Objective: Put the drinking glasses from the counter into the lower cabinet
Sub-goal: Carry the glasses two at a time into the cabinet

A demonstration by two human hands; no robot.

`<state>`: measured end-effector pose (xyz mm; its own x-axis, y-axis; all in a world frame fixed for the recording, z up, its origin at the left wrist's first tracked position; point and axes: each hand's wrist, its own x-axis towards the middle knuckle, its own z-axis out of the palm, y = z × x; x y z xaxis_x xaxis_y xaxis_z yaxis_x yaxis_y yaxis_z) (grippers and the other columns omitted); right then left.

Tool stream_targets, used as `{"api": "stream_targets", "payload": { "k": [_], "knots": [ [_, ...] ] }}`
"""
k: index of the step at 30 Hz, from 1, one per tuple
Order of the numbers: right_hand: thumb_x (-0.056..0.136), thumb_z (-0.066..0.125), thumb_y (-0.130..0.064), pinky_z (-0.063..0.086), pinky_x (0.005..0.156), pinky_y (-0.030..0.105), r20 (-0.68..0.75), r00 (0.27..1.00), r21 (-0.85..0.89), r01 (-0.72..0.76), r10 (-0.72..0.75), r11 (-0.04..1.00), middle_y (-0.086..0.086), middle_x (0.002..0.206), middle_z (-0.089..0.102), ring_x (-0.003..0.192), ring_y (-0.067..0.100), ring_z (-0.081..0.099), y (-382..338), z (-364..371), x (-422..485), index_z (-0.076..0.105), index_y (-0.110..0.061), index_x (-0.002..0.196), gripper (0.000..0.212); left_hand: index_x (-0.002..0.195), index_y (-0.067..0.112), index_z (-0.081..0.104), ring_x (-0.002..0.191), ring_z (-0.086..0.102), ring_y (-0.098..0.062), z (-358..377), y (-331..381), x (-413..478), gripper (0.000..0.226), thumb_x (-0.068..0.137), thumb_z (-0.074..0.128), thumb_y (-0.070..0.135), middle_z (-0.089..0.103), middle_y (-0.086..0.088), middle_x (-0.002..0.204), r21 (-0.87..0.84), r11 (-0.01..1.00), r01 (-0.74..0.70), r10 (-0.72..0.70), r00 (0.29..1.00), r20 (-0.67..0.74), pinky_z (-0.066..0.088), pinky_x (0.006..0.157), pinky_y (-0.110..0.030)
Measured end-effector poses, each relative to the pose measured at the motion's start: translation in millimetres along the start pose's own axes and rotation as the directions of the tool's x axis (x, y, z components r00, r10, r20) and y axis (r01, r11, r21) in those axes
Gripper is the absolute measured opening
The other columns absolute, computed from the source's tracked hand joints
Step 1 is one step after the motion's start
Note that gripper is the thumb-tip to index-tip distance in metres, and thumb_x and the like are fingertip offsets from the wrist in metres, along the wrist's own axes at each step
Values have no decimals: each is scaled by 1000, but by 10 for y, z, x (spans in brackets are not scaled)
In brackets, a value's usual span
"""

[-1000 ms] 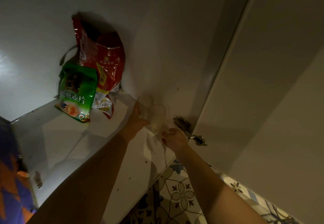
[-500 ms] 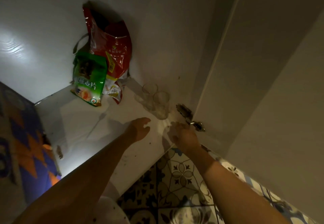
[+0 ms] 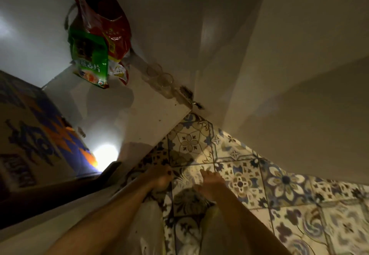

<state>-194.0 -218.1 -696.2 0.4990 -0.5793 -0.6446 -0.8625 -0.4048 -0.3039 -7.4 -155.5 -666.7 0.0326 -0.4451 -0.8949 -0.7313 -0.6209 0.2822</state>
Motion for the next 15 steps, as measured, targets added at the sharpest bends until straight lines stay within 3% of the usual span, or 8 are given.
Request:
{"api": "stream_targets", "payload": {
  "k": [2, 3, 5, 8, 9, 15],
  "knots": [
    [95, 36, -47, 40, 103, 44, 173, 982, 28, -88, 82, 996, 16, 137, 50, 125, 38, 48, -58, 16, -352, 42, -11, 136, 55, 124, 9, 52, 120, 51, -29, 79, 169, -291, 36, 96, 41, 29, 55, -12, 128, 22, 1000, -15, 13, 997, 72, 41, 90, -29],
    [97, 35, -41, 37, 104, 42, 173, 979, 20, -114, 109, 993, 17, 137, 47, 124, 34, 50, -110, -47, -536, 42, -11, 134, 48, 128, 8, 49, 123, 49, -29, 114, 263, -428, 40, 97, 40, 31, 51, -13, 135, 57, 998, -10, 3, 994, 110, 40, 96, -30],
    [98, 32, -36, 39, 99, 38, -5, 992, 57, -124, 125, 991, 18, 126, 49, 111, 30, 63, -162, -170, -837, 49, -9, 122, 40, 133, 8, 45, 128, 45, -29, 164, 450, -698, 45, 97, 38, 33, 45, -14, 143, 122, 992, -14, -5, 988, 156, 38, 103, -33],
    [88, 48, -42, 39, 108, 43, 339, 935, 126, -156, 105, 980, 11, 138, 51, 127, 28, 50, -272, -388, -1330, 46, -16, 133, 52, 137, 10, 40, 133, 39, -29, 185, 734, -1143, 46, 97, 36, 31, 39, -13, 147, 186, 982, -33, -2, 983, 182, 34, 108, -34],
    [84, 52, -45, 43, 105, 45, 391, 913, 124, -180, 119, 976, 10, 136, 53, 125, 28, 51, -308, -463, -1462, 46, -17, 132, 55, 138, 11, 40, 133, 40, -29, 184, 806, -1287, 47, 97, 36, 34, 40, -13, 147, 185, 982, -29, -4, 984, 177, 35, 108, -35],
    [84, 55, -48, 36, 109, 44, 432, 891, 67, -185, 139, 980, 12, 143, 44, 132, 33, 41, -601, -1348, -2177, 39, -14, 138, 66, 138, 14, 40, 133, 40, -28, -76, 1225, -2290, 49, 95, 39, 37, 41, -12, 147, 82, 997, -9, 0, 994, 106, 34, 107, -32]
  ]
}}
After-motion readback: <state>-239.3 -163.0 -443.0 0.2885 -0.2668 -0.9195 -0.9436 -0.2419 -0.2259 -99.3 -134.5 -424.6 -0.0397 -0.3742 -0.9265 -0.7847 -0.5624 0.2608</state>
